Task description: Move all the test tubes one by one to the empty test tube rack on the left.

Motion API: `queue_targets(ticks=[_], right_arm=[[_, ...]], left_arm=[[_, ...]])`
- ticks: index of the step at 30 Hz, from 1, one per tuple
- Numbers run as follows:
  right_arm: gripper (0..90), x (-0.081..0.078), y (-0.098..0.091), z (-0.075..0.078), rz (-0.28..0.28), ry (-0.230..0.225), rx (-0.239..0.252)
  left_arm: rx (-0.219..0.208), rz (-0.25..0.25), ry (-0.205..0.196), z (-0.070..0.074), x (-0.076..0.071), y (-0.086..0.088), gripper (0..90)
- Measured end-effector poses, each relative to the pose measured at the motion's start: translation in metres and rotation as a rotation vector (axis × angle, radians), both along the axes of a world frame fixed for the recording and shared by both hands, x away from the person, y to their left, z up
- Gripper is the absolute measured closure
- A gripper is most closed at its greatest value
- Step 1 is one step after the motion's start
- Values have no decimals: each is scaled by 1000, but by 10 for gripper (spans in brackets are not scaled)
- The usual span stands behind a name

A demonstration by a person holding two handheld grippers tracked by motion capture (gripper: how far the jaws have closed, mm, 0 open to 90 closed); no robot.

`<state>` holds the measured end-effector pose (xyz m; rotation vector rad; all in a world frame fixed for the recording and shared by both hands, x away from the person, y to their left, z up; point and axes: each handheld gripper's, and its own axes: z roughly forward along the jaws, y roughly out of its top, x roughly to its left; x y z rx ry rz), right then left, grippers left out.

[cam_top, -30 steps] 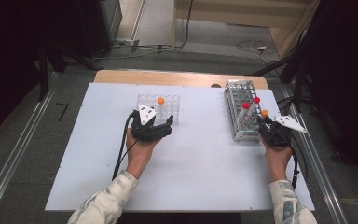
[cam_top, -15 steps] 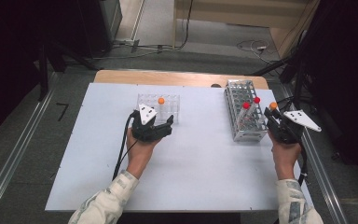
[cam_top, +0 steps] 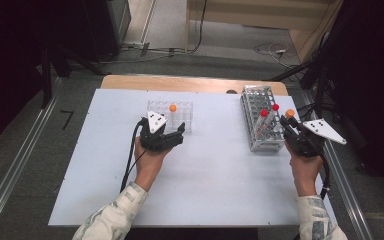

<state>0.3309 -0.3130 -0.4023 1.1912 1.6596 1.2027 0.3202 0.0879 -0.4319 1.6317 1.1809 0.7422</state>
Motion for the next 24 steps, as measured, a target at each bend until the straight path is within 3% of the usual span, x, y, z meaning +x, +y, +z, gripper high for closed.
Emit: queue_targets(ticks=[10, 24], right_arm=[[712, -11, 19, 5, 65, -2, -12], [713, -9, 72, -3, 182, 16, -45]], left_arm=[[-9, 2, 2, 0, 1, 1, 238], [-25, 8, 4, 1, 1, 3, 220]])
